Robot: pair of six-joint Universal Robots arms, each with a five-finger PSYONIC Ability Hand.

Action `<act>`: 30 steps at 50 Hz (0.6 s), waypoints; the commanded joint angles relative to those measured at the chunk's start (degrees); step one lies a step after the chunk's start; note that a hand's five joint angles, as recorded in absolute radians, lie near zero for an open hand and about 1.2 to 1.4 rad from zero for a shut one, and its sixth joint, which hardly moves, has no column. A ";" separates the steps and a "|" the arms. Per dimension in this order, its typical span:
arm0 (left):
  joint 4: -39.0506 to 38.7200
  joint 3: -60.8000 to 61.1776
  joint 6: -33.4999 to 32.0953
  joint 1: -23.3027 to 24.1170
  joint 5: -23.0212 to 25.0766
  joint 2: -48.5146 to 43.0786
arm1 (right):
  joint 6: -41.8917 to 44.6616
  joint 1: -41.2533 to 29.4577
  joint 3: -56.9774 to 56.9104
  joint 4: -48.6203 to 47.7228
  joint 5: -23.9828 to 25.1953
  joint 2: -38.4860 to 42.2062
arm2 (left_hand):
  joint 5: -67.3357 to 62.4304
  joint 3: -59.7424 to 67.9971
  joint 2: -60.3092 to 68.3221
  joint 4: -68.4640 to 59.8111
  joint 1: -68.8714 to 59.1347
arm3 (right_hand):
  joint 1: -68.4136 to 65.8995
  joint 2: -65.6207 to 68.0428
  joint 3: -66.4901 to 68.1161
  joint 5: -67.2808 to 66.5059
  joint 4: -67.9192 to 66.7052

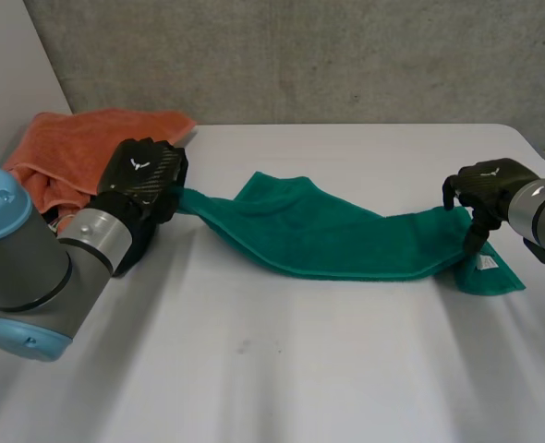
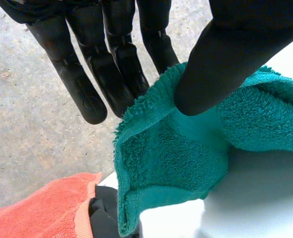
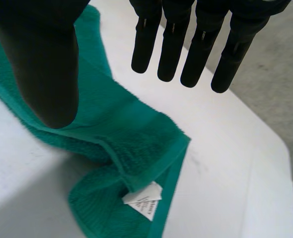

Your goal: Fold the laundry.

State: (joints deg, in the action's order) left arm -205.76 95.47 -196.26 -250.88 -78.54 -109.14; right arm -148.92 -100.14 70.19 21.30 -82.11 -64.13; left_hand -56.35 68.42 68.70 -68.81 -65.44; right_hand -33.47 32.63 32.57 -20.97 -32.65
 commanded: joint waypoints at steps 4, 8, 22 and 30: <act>0.01 -1.86 0.00 -0.75 -0.04 0.16 | -2.16 -3.38 -3.56 1.38 0.90 7.96 | -13.65 11.58 11.30 -11.19 -14.56 | -1.17 2.01 2.07 -3.67 -1.99; 0.45 -3.10 0.09 -0.75 -0.04 0.16 | -3.31 -5.94 -5.84 1.20 0.81 12.17 | -13.65 11.58 11.30 -11.19 -14.56 | -1.17 2.01 2.07 -3.67 -1.99; 2.12 -6.17 0.09 -0.75 -0.04 0.16 | -1.12 -6.21 -9.98 -6.18 -1.30 19.22 | -13.65 11.58 11.30 -11.19 -14.56 | -12.41 13.25 13.31 -14.91 -13.23; 2.12 -6.17 0.09 -0.84 -0.12 0.16 | 1.43 -6.21 -10.07 -10.05 -4.02 19.75 | -13.65 11.58 11.30 -11.19 -14.56 | -17.70 18.54 18.60 -20.20 -18.51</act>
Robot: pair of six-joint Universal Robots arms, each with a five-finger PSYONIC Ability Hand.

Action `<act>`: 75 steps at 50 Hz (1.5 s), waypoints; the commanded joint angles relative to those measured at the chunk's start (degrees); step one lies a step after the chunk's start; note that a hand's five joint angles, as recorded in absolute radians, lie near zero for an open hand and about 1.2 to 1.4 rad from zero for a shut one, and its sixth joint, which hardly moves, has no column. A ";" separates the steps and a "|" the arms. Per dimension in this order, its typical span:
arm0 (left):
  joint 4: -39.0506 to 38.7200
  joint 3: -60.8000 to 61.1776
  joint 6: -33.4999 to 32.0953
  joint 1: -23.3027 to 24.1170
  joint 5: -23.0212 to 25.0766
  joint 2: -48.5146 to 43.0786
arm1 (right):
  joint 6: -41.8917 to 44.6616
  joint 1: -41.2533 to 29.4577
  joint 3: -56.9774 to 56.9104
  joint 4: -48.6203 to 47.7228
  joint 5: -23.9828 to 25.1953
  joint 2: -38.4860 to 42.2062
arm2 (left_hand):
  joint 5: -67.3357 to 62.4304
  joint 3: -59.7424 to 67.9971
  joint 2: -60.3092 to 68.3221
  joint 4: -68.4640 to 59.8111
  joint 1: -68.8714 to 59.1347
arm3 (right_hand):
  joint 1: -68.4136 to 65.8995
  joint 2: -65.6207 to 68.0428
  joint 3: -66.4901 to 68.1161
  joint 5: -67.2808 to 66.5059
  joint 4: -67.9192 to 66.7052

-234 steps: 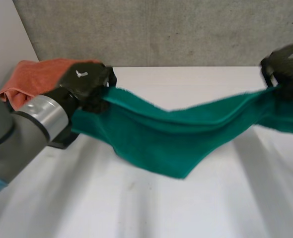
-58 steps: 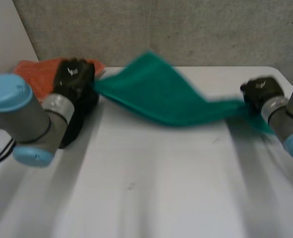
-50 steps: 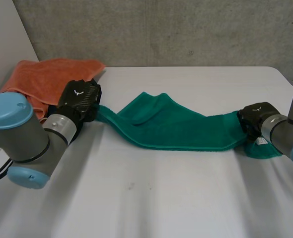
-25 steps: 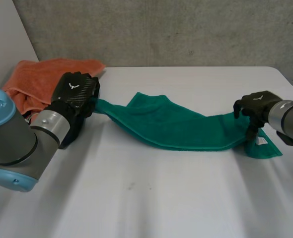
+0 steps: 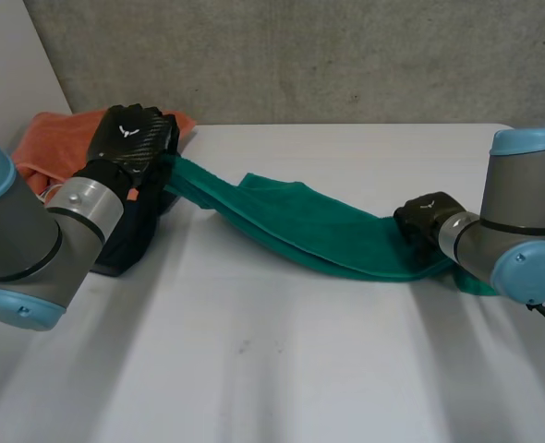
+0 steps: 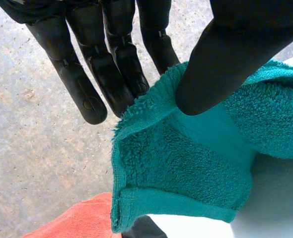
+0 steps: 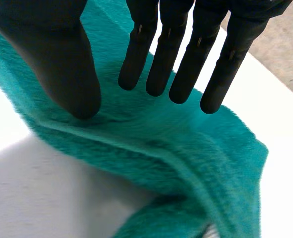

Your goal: Fold the laundry.

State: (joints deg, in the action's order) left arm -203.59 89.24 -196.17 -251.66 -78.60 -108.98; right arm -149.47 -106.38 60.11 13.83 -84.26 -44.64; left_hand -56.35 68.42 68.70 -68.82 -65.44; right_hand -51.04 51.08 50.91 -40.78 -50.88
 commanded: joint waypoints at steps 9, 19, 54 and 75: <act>-0.05 0.05 -0.01 -0.06 -0.06 0.00 | 2.60 0.21 0.10 -1.35 -2.14 0.17 | -13.65 11.58 11.30 -11.18 -14.56 | 12.36 -12.40 -12.23 12.10 12.20; -0.05 0.14 -0.01 -0.23 -0.06 -0.09 | 2.78 0.56 0.27 4.19 -2.05 -0.54 | -13.65 11.58 11.30 -11.18 -14.56 | 14.39 -14.43 -14.27 14.13 14.23; 7.16 -0.92 3.33 -3.57 5.13 12.04 | 6.83 5.48 10.72 12.46 -0.56 -31.12 | -13.65 11.58 11.30 -11.18 -14.56 | 17.55 -17.59 -17.43 17.29 17.39; 6.63 -0.30 3.33 -3.05 5.04 10.02 | -7.86 1.80 24.89 -8.20 6.48 -15.84 | -13.65 11.58 11.30 -11.18 -14.56 | 15.39 -15.43 -15.26 15.13 15.23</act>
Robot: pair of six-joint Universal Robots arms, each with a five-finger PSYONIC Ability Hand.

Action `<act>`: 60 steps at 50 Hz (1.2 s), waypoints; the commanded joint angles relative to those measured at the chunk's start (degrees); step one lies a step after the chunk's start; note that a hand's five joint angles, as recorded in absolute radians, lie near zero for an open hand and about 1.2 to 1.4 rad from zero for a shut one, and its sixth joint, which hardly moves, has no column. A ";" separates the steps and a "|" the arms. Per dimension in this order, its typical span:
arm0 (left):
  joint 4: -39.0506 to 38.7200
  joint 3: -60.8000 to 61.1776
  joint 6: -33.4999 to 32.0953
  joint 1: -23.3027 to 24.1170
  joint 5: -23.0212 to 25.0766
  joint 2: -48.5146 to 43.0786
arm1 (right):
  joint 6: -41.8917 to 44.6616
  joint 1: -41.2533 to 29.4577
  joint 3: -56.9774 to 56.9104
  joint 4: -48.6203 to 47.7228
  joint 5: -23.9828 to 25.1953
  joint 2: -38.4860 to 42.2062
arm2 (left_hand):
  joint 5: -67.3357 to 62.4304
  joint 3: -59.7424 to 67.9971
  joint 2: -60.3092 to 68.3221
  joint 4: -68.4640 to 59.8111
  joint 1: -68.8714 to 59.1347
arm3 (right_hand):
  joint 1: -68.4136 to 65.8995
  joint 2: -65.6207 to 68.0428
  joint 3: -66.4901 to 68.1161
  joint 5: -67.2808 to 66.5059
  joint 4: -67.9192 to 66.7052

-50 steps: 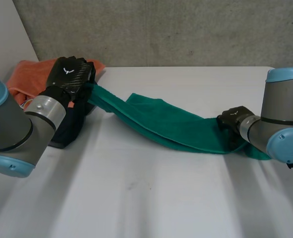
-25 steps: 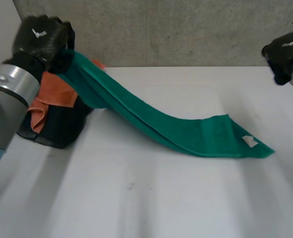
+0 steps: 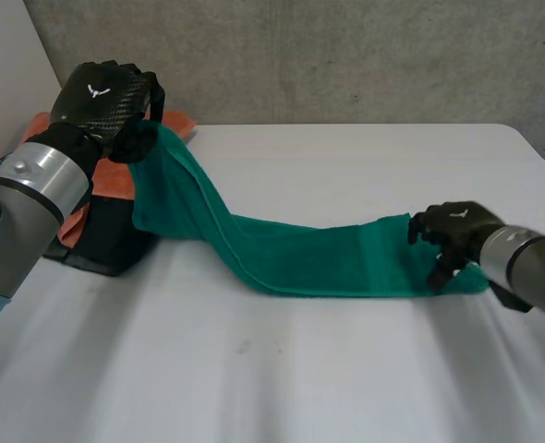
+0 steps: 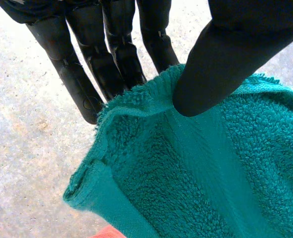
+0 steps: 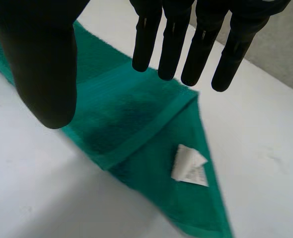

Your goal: Fold the laundry.

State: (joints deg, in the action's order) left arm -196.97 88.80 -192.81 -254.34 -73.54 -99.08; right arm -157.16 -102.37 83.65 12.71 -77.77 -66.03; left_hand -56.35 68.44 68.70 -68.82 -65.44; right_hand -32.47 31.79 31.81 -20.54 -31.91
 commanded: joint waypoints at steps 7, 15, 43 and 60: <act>0.10 0.58 -0.02 -0.63 -0.03 0.03 | 0.01 -3.44 -0.67 -8.22 -0.54 10.56 | -13.65 11.56 11.30 -11.18 -14.56 | -4.19 4.86 4.84 -6.12 -4.75; 0.10 0.58 -0.02 -0.80 -0.03 -0.06 | -0.08 -3.45 -2.34 -10.68 -0.54 12.33 | -13.65 11.56 11.30 -11.18 -14.56 | -32.86 33.54 33.52 -34.79 -33.42; 13.01 -0.91 -1.25 -7.57 2.78 5.74 | 18.38 8.51 -19.93 19.19 -2.91 -21.77 | -13.65 11.56 11.30 -11.18 -14.56 | -47.53 48.21 48.19 -49.46 -48.09; 18.03 -20.31 -18.12 -0.10 -1.34 -23.51 | 16.11 7.89 -26.40 17.63 -4.49 3.34 | -13.65 11.56 11.30 -11.18 -14.56 | -47.53 48.21 48.19 -49.46 -48.09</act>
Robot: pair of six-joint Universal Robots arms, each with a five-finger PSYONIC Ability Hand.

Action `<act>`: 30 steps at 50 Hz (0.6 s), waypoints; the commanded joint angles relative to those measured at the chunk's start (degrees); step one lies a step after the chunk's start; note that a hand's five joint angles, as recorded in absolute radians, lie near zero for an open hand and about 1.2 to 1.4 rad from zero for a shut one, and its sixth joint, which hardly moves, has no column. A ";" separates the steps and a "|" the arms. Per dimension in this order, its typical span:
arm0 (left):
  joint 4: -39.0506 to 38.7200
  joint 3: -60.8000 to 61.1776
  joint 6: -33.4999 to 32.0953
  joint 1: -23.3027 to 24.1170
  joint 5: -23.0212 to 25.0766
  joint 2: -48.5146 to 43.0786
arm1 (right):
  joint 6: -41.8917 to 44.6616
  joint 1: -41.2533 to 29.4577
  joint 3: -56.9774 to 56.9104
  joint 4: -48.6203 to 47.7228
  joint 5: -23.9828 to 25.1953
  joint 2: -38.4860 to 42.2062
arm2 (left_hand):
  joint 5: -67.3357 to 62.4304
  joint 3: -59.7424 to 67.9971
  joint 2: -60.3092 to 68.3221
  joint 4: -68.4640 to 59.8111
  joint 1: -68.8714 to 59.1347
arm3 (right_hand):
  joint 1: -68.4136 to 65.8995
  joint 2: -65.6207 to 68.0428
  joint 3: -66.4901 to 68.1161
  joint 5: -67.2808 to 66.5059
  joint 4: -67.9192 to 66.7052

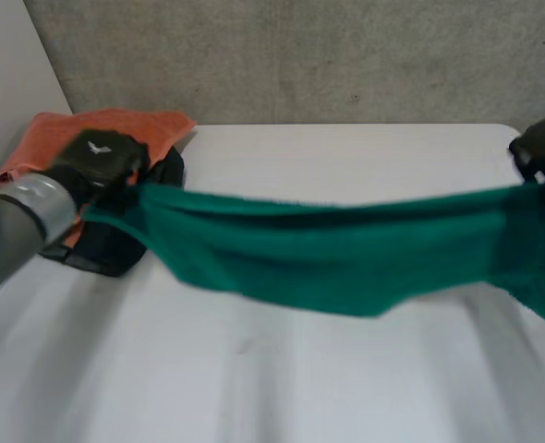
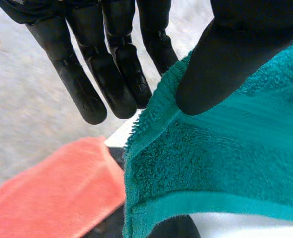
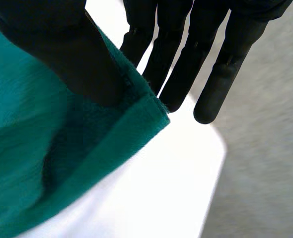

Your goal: Fold the laundry.

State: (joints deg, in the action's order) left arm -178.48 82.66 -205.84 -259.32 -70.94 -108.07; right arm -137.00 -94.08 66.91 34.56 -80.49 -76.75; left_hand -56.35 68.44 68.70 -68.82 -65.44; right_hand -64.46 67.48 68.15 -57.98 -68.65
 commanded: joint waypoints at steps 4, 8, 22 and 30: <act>-3.61 -28.84 -4.67 5.67 -8.51 -18.57 | -12.47 -1.37 -17.83 -14.20 -5.45 17.07 | -13.65 11.56 11.30 -11.18 -14.56 | -15.54 12.52 11.85 -12.02 -11.35; -16.34 -40.46 -1.95 6.20 -10.89 -19.28 | -19.96 -1.90 -19.54 -32.59 -8.36 15.84 | -13.65 11.56 11.30 -11.18 -14.56 | -15.54 12.52 11.85 -12.02 -11.35; -26.57 -28.53 7.47 6.81 -11.24 -12.60 | -22.08 -3.22 -14.09 -43.70 -9.42 11.09 | -13.65 11.56 11.30 -11.18 -14.56 | -15.54 12.52 11.85 -12.02 -11.35; -24.55 -10.08 6.68 6.81 -11.50 -4.96 | -21.73 -3.31 -6.54 -43.17 -6.88 10.92 | -13.65 11.56 11.30 -11.18 -14.56 | -15.54 12.52 11.85 -12.02 -11.35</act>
State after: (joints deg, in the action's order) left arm -204.89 60.00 -198.22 -252.54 -82.38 -118.06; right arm -159.15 -97.43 54.73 -9.33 -89.28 -65.86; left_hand -56.85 68.63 68.86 -68.96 -65.44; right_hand -64.47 67.53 68.37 -58.17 -68.83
